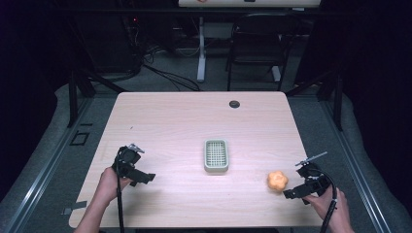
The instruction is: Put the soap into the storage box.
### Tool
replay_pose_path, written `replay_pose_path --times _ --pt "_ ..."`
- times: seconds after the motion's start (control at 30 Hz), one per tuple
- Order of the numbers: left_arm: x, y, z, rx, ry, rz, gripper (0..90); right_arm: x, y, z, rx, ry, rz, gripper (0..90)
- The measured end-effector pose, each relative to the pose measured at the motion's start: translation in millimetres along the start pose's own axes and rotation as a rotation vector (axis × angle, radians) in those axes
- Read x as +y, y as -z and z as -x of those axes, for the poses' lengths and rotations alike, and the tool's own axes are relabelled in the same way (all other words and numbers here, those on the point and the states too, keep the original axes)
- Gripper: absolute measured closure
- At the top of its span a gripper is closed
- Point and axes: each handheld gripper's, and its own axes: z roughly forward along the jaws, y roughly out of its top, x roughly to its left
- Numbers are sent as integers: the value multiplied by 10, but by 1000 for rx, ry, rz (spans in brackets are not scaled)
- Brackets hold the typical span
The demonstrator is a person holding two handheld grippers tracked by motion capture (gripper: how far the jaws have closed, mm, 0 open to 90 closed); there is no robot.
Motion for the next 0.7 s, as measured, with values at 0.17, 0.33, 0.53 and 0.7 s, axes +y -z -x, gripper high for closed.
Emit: replay_pose_path --times 0.17,0.33,0.53,0.7 --pt "2 -1 6 -2 -3 0 0 4 1 -7 -6 6 -11 3" --pt "-3 3 4 1 -1 4 0 1 -5 -22 -15 1 -4 2" --pt "8 -3 13 3 -5 2 0 11 0 -48 -12 28 -26 0" --pt "15 -5 16 -1 -8 3 0 34 6 -62 -29 52 -19 0"
